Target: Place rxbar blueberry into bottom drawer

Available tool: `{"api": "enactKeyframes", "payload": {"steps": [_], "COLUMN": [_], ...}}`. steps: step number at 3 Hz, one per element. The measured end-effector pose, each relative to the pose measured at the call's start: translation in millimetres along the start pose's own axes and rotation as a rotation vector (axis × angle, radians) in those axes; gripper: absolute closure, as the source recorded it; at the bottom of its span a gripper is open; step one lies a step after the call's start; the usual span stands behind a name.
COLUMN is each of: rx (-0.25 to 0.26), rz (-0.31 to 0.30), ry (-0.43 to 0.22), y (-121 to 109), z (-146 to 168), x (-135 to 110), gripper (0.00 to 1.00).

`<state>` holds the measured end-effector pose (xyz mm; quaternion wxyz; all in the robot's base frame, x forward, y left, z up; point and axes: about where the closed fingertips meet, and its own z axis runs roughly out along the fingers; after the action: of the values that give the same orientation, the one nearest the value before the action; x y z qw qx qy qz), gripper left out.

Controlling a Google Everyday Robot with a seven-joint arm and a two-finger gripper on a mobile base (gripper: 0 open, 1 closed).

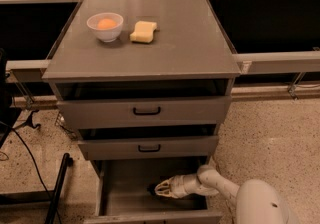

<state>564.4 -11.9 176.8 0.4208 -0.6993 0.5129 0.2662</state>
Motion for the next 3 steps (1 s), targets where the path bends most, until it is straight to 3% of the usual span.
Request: {"api": "enactKeyframes", "payload": {"steps": [3], "rx": [0.023], "rz": [-0.076], "ry": [-0.010], "y": [21], "z": [17], "x": [29], "gripper": [1.00]}}
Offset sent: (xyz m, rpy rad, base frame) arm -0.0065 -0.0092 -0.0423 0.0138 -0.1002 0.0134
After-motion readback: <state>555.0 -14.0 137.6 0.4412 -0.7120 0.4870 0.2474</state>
